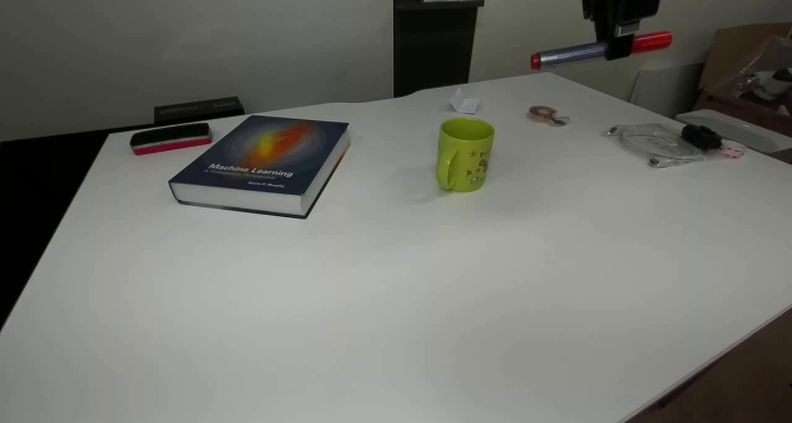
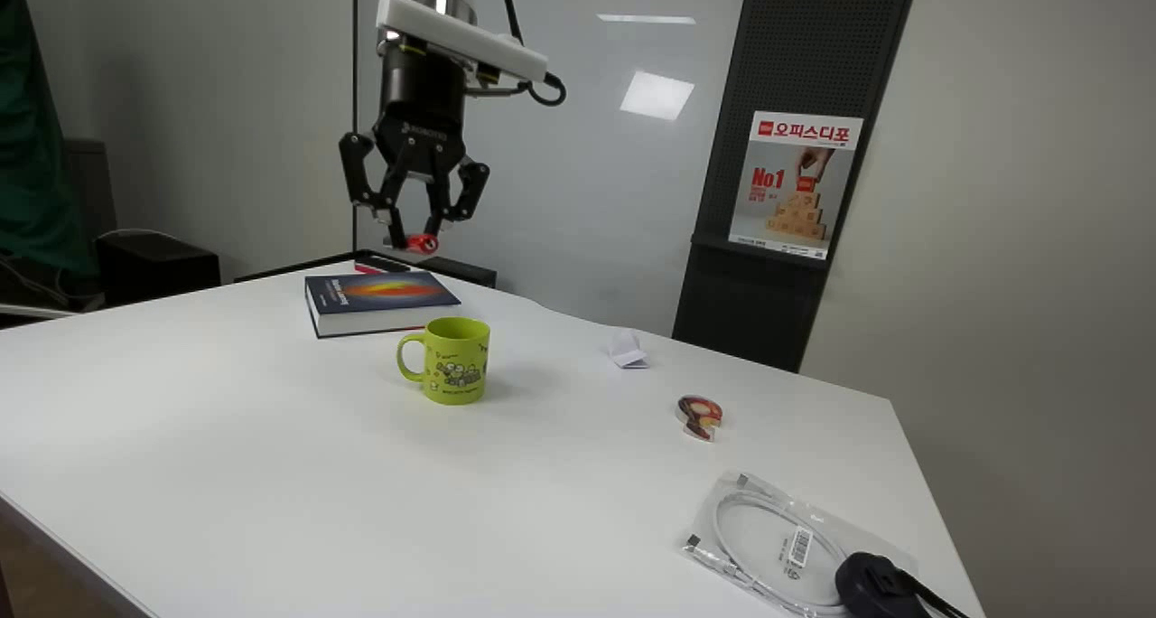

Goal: Put the marker in the mug

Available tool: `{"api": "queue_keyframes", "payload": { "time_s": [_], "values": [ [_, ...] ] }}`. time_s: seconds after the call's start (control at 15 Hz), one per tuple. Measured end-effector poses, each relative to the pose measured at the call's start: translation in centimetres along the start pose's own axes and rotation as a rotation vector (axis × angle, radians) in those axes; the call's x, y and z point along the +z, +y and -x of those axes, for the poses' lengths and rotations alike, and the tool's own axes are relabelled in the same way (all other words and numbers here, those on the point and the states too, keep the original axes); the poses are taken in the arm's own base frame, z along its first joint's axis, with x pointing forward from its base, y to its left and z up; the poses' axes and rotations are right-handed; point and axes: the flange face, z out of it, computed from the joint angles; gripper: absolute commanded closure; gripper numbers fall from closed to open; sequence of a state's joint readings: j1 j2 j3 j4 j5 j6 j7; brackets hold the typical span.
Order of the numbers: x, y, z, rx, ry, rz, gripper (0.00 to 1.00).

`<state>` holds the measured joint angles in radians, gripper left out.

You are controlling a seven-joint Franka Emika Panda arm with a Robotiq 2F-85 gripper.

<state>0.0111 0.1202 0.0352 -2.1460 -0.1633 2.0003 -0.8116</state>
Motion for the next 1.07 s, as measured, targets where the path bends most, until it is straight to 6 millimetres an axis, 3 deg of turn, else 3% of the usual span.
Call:
{"api": "queue_keyframes", "payload": {
  "time_s": [0.13, 0.2, 0.33, 0.4, 0.67, 1.07],
  "values": [
    [-1.0, 1.4, 0.5, 0.075, -0.008, -0.046, 0.94],
    [-1.0, 2.2, 0.6, 0.105, -0.01, -0.065, 0.74],
    [-0.3, 3.6, 0.4, 0.137, -0.006, -0.102, 0.74],
    [0.1, 4.1, 0.2, 0.143, -0.007, -0.112, 0.94],
    [1.4, 4.2, -0.2, 0.138, -0.035, -0.132, 0.94],
    [3.5, 5.5, -0.6, 0.221, -0.238, -0.082, 0.94]
  ]
}}
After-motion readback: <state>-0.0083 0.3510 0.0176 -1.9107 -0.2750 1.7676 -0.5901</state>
